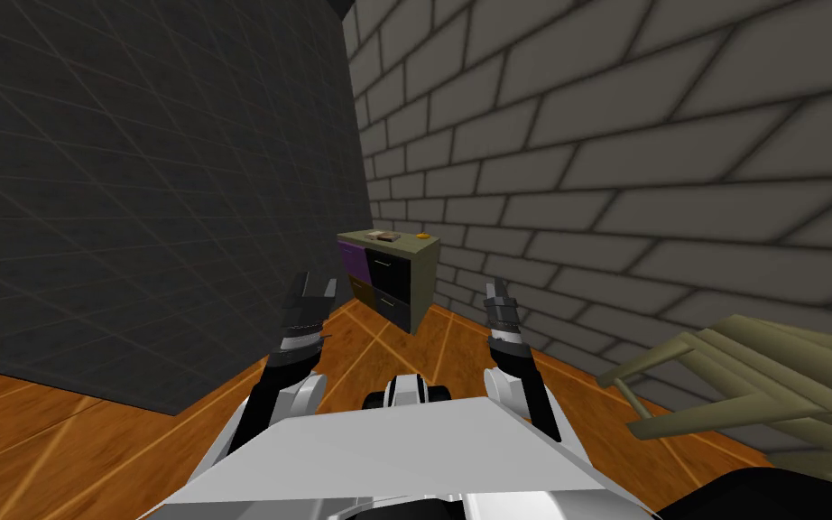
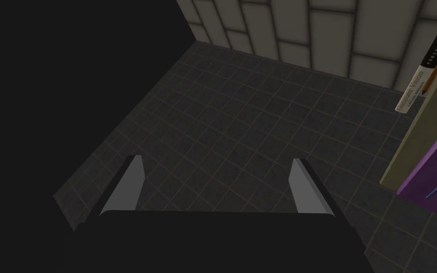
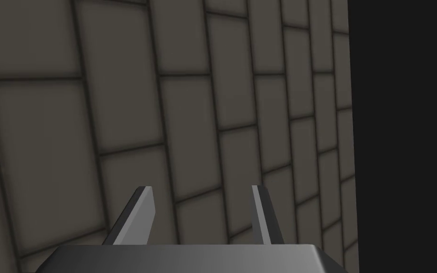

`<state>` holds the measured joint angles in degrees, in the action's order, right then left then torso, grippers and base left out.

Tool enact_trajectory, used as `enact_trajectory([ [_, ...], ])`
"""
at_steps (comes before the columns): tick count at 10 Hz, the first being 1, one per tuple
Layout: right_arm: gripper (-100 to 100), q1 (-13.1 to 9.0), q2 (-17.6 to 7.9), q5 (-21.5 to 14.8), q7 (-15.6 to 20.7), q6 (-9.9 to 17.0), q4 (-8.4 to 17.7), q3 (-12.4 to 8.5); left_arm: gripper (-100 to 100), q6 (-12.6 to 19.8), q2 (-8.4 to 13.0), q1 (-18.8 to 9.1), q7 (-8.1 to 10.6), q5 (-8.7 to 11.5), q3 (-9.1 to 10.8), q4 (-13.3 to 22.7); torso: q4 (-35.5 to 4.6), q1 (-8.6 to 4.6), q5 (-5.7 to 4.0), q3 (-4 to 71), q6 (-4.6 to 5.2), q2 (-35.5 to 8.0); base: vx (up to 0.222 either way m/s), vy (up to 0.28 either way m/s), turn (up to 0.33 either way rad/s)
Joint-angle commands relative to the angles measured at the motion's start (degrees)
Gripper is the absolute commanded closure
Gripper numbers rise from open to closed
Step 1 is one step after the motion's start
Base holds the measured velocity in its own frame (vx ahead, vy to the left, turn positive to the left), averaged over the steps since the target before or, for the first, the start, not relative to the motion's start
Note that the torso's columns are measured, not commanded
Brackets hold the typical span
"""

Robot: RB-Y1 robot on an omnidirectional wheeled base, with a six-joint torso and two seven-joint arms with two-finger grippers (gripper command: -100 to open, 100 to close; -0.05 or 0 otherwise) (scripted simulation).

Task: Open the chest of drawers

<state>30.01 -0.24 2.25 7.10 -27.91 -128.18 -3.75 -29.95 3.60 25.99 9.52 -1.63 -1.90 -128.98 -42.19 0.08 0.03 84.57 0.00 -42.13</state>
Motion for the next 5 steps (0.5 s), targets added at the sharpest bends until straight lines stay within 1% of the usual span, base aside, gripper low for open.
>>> enact_trajectory([
  [1, 0, 0.0, 0.0, 0.0, 0.0, 0.0, 0.0, 0.0, -100, 1.2, 2.8, -1.3, -0.11, -0.5, -0.88, 2.5, -0.1, -0.05, -0.01, 0.0, 0.0, 0.0, 0.102, 0.048, -0.113],
  [3, 0, 0.0, 0.0, 0.0, 0.0, 0.0, 0.0, 0.0, -100, 2.0, 3.6, -2.1, -0.22, -0.8, -1.51, 4.3, -0.1, -0.03, -0.01, 0.1, 0.0, 0.0, 0.12, 0.065, -0.102],
  [5, 0, 0.0, 0.0, 0.0, 0.0, 0.0, 0.0, 0.0, -100, 2.8, 4.0, -3.1, -0.32, -1.1, -2.17, 6.1, -0.1, -0.12, -0.04, 0.0, -0.01, -0.2, 0.09, 0.045, -0.08],
])
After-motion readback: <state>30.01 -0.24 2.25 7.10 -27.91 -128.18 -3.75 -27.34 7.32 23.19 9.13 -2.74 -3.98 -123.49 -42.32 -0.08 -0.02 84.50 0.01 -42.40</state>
